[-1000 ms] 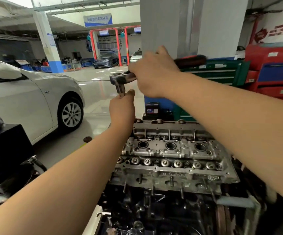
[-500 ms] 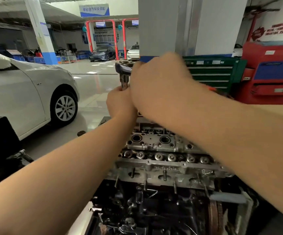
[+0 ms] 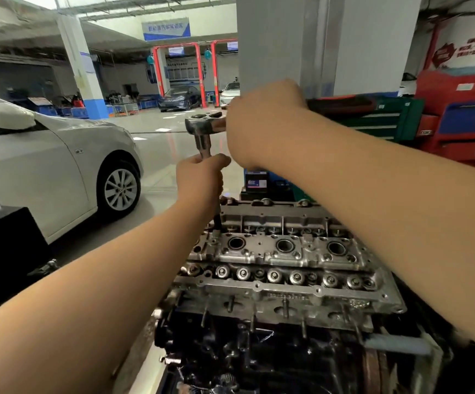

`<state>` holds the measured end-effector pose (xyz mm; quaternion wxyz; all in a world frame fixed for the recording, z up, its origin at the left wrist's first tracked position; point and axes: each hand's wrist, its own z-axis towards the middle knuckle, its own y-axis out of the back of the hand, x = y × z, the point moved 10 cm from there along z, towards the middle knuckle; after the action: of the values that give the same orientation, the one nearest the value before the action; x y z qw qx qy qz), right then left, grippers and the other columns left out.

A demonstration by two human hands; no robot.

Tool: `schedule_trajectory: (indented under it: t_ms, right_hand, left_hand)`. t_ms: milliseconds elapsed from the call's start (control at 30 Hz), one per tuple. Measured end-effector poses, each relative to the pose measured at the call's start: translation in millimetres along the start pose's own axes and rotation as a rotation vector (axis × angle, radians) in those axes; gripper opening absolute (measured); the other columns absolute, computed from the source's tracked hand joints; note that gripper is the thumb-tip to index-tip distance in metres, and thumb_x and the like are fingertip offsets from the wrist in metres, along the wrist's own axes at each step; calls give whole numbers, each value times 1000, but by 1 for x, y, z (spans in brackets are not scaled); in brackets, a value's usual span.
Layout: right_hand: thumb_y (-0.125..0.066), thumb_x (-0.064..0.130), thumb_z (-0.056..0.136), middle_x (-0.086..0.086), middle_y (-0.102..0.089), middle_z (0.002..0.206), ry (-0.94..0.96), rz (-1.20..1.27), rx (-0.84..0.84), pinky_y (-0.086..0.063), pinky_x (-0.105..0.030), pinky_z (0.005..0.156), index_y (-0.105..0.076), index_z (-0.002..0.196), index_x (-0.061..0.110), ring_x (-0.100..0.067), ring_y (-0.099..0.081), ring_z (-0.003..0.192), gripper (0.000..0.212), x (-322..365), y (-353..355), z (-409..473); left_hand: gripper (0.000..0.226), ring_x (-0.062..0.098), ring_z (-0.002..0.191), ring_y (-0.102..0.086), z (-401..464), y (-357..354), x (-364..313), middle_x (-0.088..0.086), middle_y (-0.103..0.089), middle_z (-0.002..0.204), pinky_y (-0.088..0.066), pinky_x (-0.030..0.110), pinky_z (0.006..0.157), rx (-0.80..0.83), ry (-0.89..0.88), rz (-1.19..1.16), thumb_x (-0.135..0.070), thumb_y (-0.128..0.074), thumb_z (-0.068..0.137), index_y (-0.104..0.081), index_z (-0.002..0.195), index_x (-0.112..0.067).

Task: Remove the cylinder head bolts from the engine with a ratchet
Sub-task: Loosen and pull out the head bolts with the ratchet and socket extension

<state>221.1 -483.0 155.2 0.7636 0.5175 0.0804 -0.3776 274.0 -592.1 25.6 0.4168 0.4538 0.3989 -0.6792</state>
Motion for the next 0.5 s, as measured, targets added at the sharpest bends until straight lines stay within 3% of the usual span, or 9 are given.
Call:
schedule_trajectory:
  t_ms: [67, 167, 267, 333, 400, 500]
  right_hand:
    - [-57, 25, 92, -3, -44, 77, -11, 55, -77, -34, -40, 69, -44, 86, 17, -27, -49, 80, 17, -14, 3, -17]
    - [-54, 16, 93, -3, -42, 74, 11, 126, -145, -36, -38, 67, -34, 70, 19, -25, -50, 74, 31, -12, 5, -10]
    - [-52, 9, 94, 1, -43, 73, 159, 310, -138, -36, -38, 70, -34, 70, 24, -23, -49, 70, 33, 9, 4, 23]
    - [-50, 8, 96, 4, -52, 83, 307, 477, -122, -41, -41, 83, -49, 78, 28, -26, -54, 87, 26, 25, -1, 41]
    - [-52, 8, 97, 2, -59, 102, 405, 636, -158, -46, -39, 91, -62, 98, 22, -23, -55, 101, 18, 41, -2, 50]
    - [-51, 6, 93, 5, -52, 94, 363, 703, -260, -46, -37, 78, -56, 89, 23, -19, -50, 92, 18, 45, -2, 55]
  left_hand:
    - [17, 20, 48, -29, -4, -3, 0, 11, -37, 63, -24, 25, 46, 16, -45, 0, -7, -68, 81, -51, 83, -10]
    - [15, 21, 53, -35, -13, 1, 4, 13, -42, 65, -28, 26, 47, -44, -38, 51, -18, -66, 83, -52, 78, -12]
    - [21, 20, 52, -47, -22, 9, 9, 13, -50, 63, -34, 29, 52, -97, -11, 79, -28, -65, 87, -54, 78, -13]
    - [21, 20, 55, -43, -25, 6, 11, 9, -46, 68, -32, 30, 52, -73, 10, 82, -32, -64, 88, -51, 82, -17]
    - [19, 22, 63, -36, -25, 3, 12, 7, -40, 72, -28, 35, 57, -78, 21, 59, -29, -63, 88, -48, 83, -19]
    - [15, 24, 68, -33, -20, 7, 11, 5, -36, 73, -25, 42, 64, -148, 28, 2, -22, -63, 84, -48, 80, -18]
